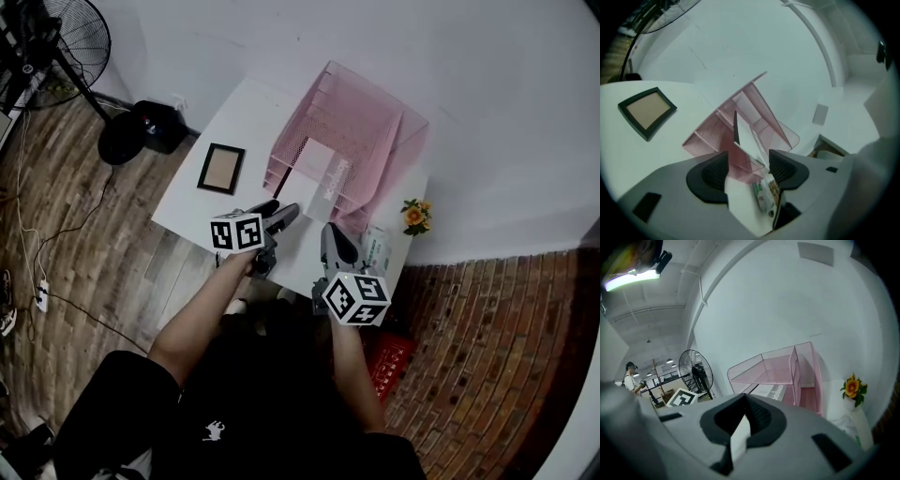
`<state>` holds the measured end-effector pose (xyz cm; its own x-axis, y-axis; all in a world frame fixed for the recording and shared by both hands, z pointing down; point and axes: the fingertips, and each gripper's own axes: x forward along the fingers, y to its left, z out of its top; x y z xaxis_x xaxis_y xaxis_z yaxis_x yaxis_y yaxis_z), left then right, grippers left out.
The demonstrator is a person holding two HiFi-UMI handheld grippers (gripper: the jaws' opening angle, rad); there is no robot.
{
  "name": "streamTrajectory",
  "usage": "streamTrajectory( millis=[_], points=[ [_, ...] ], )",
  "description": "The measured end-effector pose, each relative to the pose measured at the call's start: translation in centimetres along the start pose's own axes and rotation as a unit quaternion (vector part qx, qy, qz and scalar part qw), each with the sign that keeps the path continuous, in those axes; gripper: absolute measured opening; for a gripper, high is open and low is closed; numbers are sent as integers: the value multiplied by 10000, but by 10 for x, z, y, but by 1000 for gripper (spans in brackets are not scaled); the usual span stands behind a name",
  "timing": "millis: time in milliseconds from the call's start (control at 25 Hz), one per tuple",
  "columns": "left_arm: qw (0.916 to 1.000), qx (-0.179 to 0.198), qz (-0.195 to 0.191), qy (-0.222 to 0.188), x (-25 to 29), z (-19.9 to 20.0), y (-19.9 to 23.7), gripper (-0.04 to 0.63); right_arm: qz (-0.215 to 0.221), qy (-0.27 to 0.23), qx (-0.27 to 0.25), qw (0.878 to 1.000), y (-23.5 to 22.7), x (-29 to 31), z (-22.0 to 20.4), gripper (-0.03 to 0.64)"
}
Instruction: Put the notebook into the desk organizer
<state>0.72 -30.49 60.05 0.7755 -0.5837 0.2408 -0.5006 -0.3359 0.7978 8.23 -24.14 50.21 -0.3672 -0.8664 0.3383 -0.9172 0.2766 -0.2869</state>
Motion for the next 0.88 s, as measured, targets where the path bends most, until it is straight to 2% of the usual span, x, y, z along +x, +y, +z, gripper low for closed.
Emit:
streamTrajectory(
  millis=[120, 320, 480, 680, 880],
  points=[
    [9983, 473, 56, 339, 2, -16, -5, 245, -57, -40, 32, 10000, -1, -4, 0, 2],
    [9977, 384, -236, 510, 15, -27, -20, 168, -136, -55, 86, 9999, -2, -10, -4, 2],
    [9978, 417, -174, 487, 17, -24, -24, 54, -204, -72, 127, 9997, -7, -13, -4, 2],
    [9976, 370, -337, 484, 30, -22, -24, 40, -343, 71, -39, 9994, -13, -4, -7, 2],
    [9974, 482, -275, 463, 38, -9, -24, 37, -325, 238, -180, 9990, -15, 13, -9, 2]
  ],
)
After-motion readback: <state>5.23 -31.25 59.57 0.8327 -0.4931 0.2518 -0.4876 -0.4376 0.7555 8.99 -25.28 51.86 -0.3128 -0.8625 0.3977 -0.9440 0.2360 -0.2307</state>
